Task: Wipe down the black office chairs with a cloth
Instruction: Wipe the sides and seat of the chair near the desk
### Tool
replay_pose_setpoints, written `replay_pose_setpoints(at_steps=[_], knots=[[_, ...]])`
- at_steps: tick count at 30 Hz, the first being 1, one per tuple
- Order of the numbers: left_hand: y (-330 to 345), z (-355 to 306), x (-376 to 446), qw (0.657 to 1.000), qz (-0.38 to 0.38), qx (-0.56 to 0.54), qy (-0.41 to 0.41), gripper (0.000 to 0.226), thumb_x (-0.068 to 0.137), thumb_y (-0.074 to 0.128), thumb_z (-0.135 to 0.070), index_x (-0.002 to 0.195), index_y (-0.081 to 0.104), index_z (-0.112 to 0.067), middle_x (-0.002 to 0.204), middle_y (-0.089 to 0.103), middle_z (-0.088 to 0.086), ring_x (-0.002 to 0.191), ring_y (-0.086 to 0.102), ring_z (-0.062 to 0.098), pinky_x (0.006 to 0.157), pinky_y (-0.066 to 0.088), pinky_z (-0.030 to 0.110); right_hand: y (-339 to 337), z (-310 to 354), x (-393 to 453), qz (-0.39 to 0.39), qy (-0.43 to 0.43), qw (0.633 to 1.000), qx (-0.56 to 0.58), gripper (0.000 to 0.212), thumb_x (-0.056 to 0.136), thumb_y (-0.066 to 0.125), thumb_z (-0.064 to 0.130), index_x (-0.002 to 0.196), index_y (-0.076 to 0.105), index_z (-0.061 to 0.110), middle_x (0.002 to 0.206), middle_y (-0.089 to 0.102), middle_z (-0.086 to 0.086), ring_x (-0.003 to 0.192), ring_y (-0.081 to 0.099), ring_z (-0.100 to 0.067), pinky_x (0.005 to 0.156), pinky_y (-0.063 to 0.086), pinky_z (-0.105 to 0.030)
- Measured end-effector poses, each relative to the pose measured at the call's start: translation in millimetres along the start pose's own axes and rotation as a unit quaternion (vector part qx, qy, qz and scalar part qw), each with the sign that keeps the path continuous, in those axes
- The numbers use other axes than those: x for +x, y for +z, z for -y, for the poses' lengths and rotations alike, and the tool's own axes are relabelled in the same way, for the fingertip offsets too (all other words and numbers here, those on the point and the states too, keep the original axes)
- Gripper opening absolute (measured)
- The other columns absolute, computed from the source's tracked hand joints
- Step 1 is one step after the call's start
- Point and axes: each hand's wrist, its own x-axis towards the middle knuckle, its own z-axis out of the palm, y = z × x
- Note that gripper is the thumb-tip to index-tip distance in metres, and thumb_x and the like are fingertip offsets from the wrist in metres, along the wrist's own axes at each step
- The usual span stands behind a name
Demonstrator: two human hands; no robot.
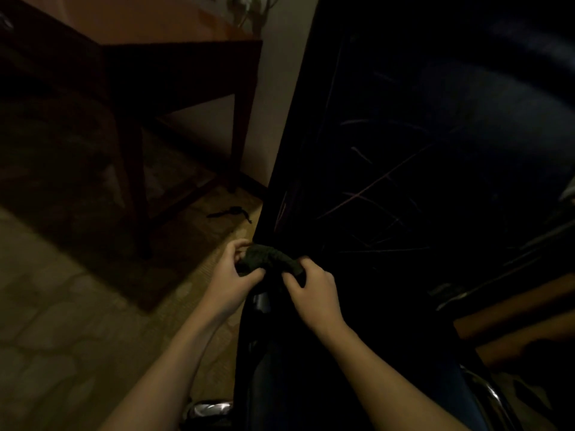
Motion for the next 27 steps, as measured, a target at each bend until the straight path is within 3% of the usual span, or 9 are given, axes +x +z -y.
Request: replay_pose_setpoints(at_steps=[2, 5, 8, 11, 15, 18, 21, 24, 27], knots=[[-13.5, -0.2, -11.2, 0.997, 0.008, -0.077, -0.031, 0.038, 0.091, 0.062, -0.002, 0.121, 0.055, -0.024, 0.111, 0.063, 0.001, 0.096, 0.066, 0.015, 0.072, 0.056, 0.024, -1.2, 15.7, -6.4, -0.010, -0.024, 0.999, -0.038, 0.013, 0.091, 0.059, 0.033, 0.100, 0.062, 0.024, 0.091, 0.063, 0.006, 0.082, 0.062, -0.010, 0.073, 0.055, -0.037], [-29.2, 5.2, -24.0, 0.986, 0.011, -0.158, -0.053, 0.028, 0.091, 0.060, -0.003, 0.112, 0.066, -0.020, 0.105, 0.072, 0.004, 0.096, 0.069, 0.017, 0.075, 0.054, 0.025, -0.9, 32.6, -18.8, -0.019, -0.033, 0.993, -0.109, 0.020, 0.091, 0.058, 0.034, 0.108, 0.062, 0.024, 0.102, 0.056, 0.004, 0.092, 0.057, -0.013, 0.079, 0.054, -0.037], [-30.3, 4.3, -32.1, 0.996, -0.011, -0.071, -0.044, 0.021, 0.094, 0.056, -0.002, 0.105, 0.066, -0.017, 0.100, 0.070, 0.003, 0.090, 0.067, 0.013, 0.066, 0.050, 0.013, 5.5, 40.4, -34.8, -0.021, -0.023, 0.984, -0.175, 0.027, 0.092, 0.057, 0.039, 0.114, 0.062, 0.025, 0.108, 0.050, 0.003, 0.095, 0.055, -0.014, 0.082, 0.052, -0.034], [-26.1, -2.0, -22.0, 0.998, -0.062, 0.010, 0.002, 0.015, 0.094, 0.058, -0.007, 0.097, 0.063, -0.020, 0.100, 0.063, 0.001, 0.085, 0.061, 0.008, 0.059, 0.045, 0.007, 10.9, 49.4, -41.6, -0.042, -0.021, 0.982, -0.185, 0.025, 0.093, 0.054, 0.042, 0.109, 0.064, 0.025, 0.102, 0.058, 0.005, 0.088, 0.060, -0.013, 0.077, 0.054, -0.034], [-19.8, -20.4, 16.1, 0.973, -0.126, 0.182, 0.065, 0.019, 0.090, 0.067, -0.023, 0.109, 0.066, -0.020, 0.107, 0.052, 0.002, 0.095, 0.056, 0.017, 0.080, 0.049, 0.030, 4.7, 66.4, -27.1, -0.094, -0.011, 0.980, -0.177, 0.017, 0.093, 0.054, 0.040, 0.097, 0.061, 0.025, 0.086, 0.066, 0.005, 0.078, 0.065, -0.015, 0.071, 0.056, -0.038], [-6.9, -34.0, 30.7, 0.983, -0.108, 0.144, 0.043, 0.014, 0.090, 0.067, -0.021, 0.103, 0.062, -0.021, 0.094, 0.056, -0.004, 0.090, 0.057, 0.015, 0.074, 0.045, 0.026, -0.7, 77.5, -12.7, -0.102, 0.000, 0.982, -0.161, 0.014, 0.093, 0.055, 0.037, 0.097, 0.057, 0.024, 0.083, 0.064, 0.005, 0.075, 0.064, -0.015, 0.069, 0.056, -0.040], [8.5, -30.0, 35.4, 0.979, -0.167, 0.113, 0.034, 0.014, 0.086, 0.071, -0.016, 0.093, 0.058, -0.016, 0.079, 0.057, -0.008, 0.082, 0.059, 0.014, 0.061, 0.041, 0.018, -2.6, 80.5, -4.9, -0.091, 0.014, 0.984, -0.154, 0.013, 0.093, 0.056, 0.034, 0.099, 0.052, 0.024, 0.085, 0.062, 0.004, 0.077, 0.063, -0.015, 0.071, 0.055, -0.038], [21.4, -23.8, 34.5, 0.967, -0.242, 0.074, 0.022, 0.017, 0.084, 0.072, -0.014, 0.090, 0.056, -0.015, 0.084, 0.060, -0.003, 0.084, 0.056, 0.015, 0.070, 0.039, 0.023, -2.8, 75.0, -2.7, -0.101, -0.001, 0.985, -0.138, 0.012, 0.092, 0.059, 0.032, 0.095, 0.050, 0.025, 0.079, 0.061, 0.006, 0.071, 0.063, -0.011, 0.067, 0.057, -0.037], [27.4, -20.8, 34.7, 0.967, -0.246, 0.068, 0.025, 0.009, 0.087, 0.067, -0.014, 0.090, 0.060, -0.017, 0.090, 0.064, 0.000, 0.088, 0.058, 0.017, 0.074, 0.040, 0.025, -2.3, 71.2, -5.2, -0.108, -0.011, 0.989, -0.098, 0.011, 0.092, 0.060, 0.028, 0.090, 0.050, 0.024, 0.074, 0.061, 0.007, 0.066, 0.063, -0.007, 0.062, 0.058, -0.034]])
